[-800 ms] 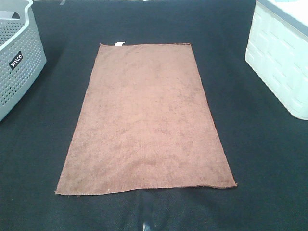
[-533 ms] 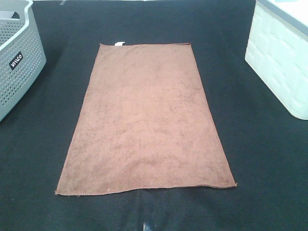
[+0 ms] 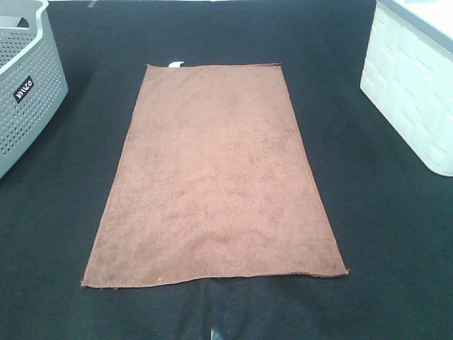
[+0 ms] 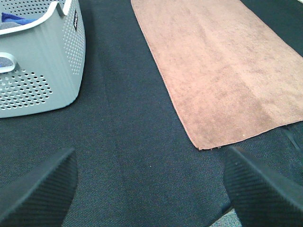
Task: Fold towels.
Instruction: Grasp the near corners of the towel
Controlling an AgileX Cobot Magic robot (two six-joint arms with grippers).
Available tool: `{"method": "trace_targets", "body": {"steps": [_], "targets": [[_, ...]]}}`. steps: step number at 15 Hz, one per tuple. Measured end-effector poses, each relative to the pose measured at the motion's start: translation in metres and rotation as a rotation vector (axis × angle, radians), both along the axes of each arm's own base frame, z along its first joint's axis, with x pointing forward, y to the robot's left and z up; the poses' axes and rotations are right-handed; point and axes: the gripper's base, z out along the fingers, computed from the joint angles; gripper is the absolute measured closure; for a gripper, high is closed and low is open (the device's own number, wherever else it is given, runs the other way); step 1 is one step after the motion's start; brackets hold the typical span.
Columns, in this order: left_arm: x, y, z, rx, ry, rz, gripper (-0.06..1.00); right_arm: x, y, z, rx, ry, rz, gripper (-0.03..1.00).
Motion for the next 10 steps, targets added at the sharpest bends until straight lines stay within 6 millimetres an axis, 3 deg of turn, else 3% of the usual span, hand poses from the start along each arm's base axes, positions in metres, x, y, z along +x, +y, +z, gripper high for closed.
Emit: {"method": "trace_targets", "body": {"steps": [10], "targets": [[0.0000, 0.0000, 0.0000, 0.000, 0.000, 0.000, 0.14, 0.0000, 0.0000, 0.0000, 0.000, 0.000, 0.000, 0.21]]}}
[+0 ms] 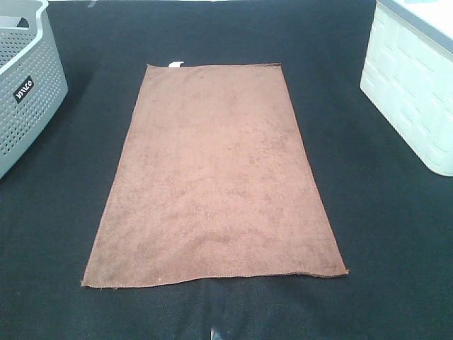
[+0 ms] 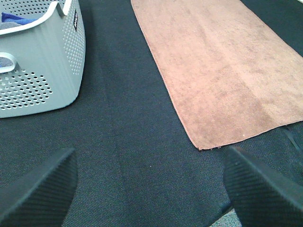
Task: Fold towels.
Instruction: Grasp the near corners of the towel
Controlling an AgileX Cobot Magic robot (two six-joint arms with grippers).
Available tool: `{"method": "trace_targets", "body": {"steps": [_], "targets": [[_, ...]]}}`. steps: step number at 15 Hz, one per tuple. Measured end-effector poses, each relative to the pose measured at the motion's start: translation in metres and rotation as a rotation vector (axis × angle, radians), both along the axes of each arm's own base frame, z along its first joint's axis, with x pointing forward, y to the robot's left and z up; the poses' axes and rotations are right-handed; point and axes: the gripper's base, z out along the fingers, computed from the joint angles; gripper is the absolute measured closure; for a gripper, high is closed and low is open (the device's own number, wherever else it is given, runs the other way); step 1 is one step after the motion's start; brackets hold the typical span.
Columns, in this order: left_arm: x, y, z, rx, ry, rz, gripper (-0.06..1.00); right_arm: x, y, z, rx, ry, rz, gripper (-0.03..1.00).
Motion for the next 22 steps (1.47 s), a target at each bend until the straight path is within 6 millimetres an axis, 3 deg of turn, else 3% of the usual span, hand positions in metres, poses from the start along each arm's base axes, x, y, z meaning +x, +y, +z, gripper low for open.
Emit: {"method": "trace_targets", "body": {"steps": [22], "targets": [[0.0000, 0.0000, 0.0000, 0.000, 0.000, 0.000, 0.14, 0.0000, 0.0000, 0.0000, 0.000, 0.000, 0.000, 0.21]]}}
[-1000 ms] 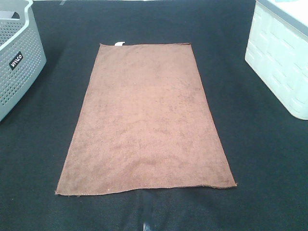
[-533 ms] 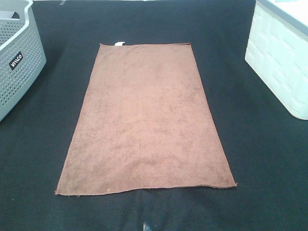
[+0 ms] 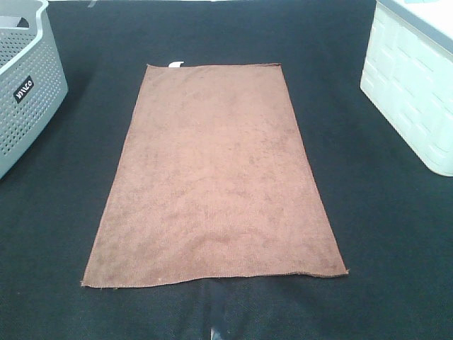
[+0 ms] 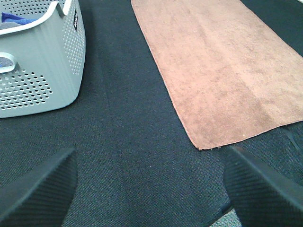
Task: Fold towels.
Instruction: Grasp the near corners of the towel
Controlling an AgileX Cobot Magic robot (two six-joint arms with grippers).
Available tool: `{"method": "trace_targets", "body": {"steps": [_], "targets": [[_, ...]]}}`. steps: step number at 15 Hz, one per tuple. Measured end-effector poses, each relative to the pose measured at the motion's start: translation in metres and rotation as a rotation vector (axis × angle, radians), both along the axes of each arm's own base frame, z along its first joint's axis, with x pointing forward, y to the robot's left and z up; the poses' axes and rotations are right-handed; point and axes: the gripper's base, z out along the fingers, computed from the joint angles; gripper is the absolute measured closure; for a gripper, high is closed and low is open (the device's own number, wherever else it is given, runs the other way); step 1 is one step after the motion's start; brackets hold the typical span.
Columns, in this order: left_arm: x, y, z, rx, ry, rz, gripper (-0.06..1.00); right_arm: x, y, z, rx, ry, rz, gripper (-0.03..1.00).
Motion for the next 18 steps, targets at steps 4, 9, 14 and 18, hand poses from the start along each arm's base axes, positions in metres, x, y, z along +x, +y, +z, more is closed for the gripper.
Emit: {"method": "trace_targets", "body": {"steps": [4, 9, 14, 18], "targets": [[0.0000, 0.0000, 0.0000, 0.000, 0.000, 0.000, 0.14, 0.0000, 0.0000, 0.0000, 0.000, 0.000, 0.000, 0.21], [0.0000, 0.0000, 0.0000, 0.000, 0.000, 0.000, 0.14, 0.0000, 0.0000, 0.0000, 0.000, 0.000, 0.000, 0.21], [0.0000, 0.0001, 0.0000, -0.003, 0.001, 0.002, 0.14, 0.0000, 0.0000, 0.0000, 0.000, 0.000, 0.000, 0.21], [0.0000, 0.0000, 0.0000, -0.006, 0.001, 0.003, 0.14, 0.0000, 0.0000, 0.0000, 0.000, 0.000, 0.000, 0.21]]}}
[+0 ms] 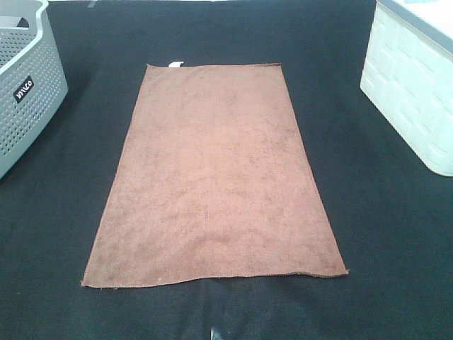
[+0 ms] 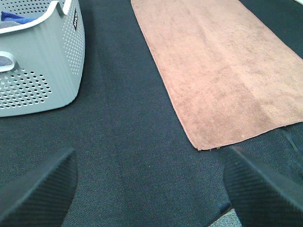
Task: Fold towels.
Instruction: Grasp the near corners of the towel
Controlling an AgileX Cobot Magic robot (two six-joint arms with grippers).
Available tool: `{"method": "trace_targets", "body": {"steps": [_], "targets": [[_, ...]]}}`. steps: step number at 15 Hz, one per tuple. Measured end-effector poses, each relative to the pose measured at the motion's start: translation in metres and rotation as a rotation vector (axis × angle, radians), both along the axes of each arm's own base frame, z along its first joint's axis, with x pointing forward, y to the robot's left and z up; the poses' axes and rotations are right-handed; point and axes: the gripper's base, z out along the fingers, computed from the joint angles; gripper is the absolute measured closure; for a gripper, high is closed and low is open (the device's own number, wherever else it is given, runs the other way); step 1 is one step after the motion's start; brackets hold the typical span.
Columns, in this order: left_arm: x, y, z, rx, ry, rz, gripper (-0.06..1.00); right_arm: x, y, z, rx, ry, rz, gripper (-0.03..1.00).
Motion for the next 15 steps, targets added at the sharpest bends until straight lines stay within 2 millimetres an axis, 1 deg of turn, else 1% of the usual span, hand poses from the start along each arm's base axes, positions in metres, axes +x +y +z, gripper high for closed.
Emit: {"method": "trace_targets", "body": {"steps": [2, 3, 5, 6, 8, 10, 11, 12, 13, 15], "targets": [[0.000, 0.000, 0.000, -0.014, -0.003, 0.008, 0.14, 0.000, 0.000, 0.000, 0.000, 0.000, 0.000, 0.21], [0.001, 0.000, 0.005, -0.035, -0.041, 0.021, 0.14, 0.000, 0.000, 0.000, 0.000, -0.001, 0.000, 0.21], [0.006, 0.000, 0.023, -0.154, -0.219, 0.056, 0.14, 0.005, 0.000, 0.008, 0.000, -0.026, -0.003, 0.21], [0.013, 0.000, 0.029, -0.268, -0.324, 0.079, 0.14, 0.015, -0.001, 0.014, 0.002, -0.041, -0.007, 0.21], [0.030, 0.002, 0.023, -0.361, -0.354, 0.111, 0.16, 0.036, -0.002, 0.020, 0.004, -0.030, -0.014, 0.21], [0.055, 0.002, 0.015, -0.404, -0.278, 0.146, 0.18, 0.060, -0.003, 0.021, 0.011, 0.016, -0.018, 0.21], [0.080, 0.001, 0.008, -0.450, -0.159, 0.177, 0.18, 0.081, -0.004, 0.018, 0.028, 0.074, -0.019, 0.21], [0.097, 0.000, 0.001, -0.493, -0.061, 0.203, 0.18, 0.093, -0.004, 0.015, 0.042, 0.116, -0.019, 0.21], [0.097, 0.000, 0.001, -0.493, -0.061, 0.203, 0.18, 0.093, -0.004, 0.015, 0.042, 0.116, -0.019, 0.21], [0.129, -0.002, -0.019, -0.555, 0.138, 0.259, 0.18, 0.121, -0.005, 0.001, 0.053, 0.235, -0.025, 0.21]]}}
